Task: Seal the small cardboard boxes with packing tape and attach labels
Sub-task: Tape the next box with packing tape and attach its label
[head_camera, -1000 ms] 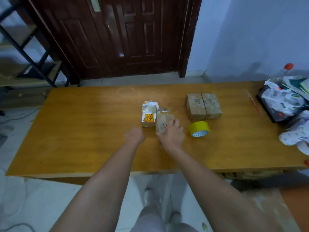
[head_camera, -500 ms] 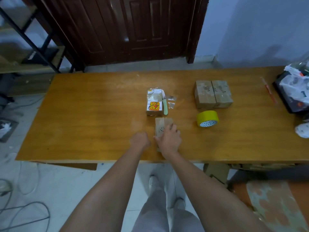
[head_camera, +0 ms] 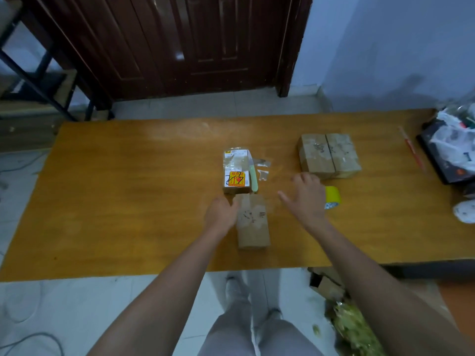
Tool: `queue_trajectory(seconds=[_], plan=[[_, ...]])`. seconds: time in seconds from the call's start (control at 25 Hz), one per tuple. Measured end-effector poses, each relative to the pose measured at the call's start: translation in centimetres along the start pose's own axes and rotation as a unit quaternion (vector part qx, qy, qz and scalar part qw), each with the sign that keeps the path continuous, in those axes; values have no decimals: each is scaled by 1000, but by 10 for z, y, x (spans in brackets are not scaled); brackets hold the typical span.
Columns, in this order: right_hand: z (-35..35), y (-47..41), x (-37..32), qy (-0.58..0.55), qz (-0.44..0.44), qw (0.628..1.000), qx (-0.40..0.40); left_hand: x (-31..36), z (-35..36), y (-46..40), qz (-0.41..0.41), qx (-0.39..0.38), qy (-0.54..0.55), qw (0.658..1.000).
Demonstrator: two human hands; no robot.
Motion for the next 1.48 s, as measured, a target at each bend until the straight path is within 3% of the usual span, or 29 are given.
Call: queue_trajectory(seconds=[0.24,0.48,0.6,0.68,0.76,0.96,1.16,1.28,1.4,1.48], plan=[[20,-13,60,150,52,971,-176,40,30,17,-4,13,-43,999],[25,-24,69,180,77,966,-171,41,49,4,-39,5,-105,994],[16,-26,75,96,56,981,-157,40,45,2,-55,58,-82,993],[6,-21,78,-20,43,991,-122,40,44,1,-63,67,-83,992],[1,-11,79,-170,65,979,-97,41,46,0,-66,68,-91,991],[-6,-13,61,-397,109,905,-108,43,47,0,-67,68,-95,991],[-35,-17,43,-494,144,850,-114,40,46,1,-73,67,-85,991],[-77,-31,43,-625,161,759,-89,31,44,-2,-81,62,-78,992],[-126,-51,44,-583,94,805,-63,41,41,0,-67,56,-75,993],[-130,-52,44,-580,78,807,-78,60,42,5,-51,63,-72,994]])
Point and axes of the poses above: each hand's wrist, its own y-axis away from the middle knuckle, its own z-axis out of the palm, x = y × z, the point moved 7 cm from there along -y, towards the middle knuckle, and after that the axes turned 13 degrees about -y, right-handed, at the moved point
